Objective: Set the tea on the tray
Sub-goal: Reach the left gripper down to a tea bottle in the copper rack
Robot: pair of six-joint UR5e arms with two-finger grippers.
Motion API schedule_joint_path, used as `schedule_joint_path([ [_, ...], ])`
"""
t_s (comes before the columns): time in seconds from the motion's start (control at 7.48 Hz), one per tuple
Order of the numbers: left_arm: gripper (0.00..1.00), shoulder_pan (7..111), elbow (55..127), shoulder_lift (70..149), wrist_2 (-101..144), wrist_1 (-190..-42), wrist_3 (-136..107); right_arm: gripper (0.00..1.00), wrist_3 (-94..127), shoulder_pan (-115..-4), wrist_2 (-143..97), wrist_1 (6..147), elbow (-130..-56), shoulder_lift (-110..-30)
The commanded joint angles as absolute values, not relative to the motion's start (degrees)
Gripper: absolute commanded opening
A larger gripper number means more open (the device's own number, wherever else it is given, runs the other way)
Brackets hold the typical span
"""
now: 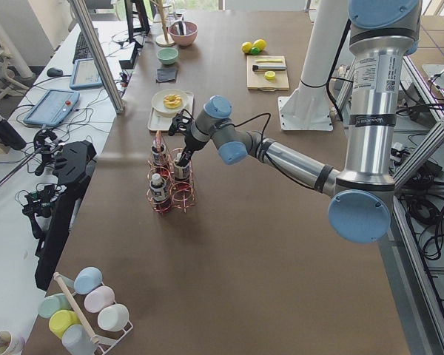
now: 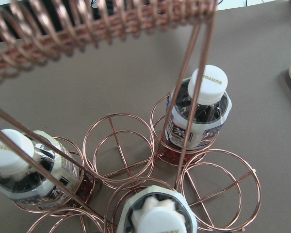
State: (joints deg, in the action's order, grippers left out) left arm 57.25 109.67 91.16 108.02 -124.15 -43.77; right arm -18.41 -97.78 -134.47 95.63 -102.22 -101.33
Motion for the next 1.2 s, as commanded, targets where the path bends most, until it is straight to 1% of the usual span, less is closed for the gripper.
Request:
schedule_joint_path([
  [0.0,0.32,57.3,109.4,91.8,108.1,-124.1,-43.9,1.00,-18.6,-97.8,-134.3,95.6,-102.1,-101.3],
  [0.13,0.00,57.3,109.5,91.9,108.1,-124.0,-43.9,1.00,-18.6,-97.9,-134.4,95.6,-102.2,-101.3],
  [0.53,0.00,58.9,110.0,94.0,108.6,-120.2,-43.9,1.00,-18.6,-97.8,-134.3,95.6,-102.2,-100.9],
  [0.94,0.00,65.5,111.1,94.5,116.1,-120.1,-43.9,1.00,-18.5,-97.8,-134.3,95.6,-102.1,-100.6],
  [1.07,0.00,66.9,113.0,93.5,117.4,-120.1,-43.9,1.00,-18.5,-97.8,-134.4,95.6,-102.1,-100.6],
])
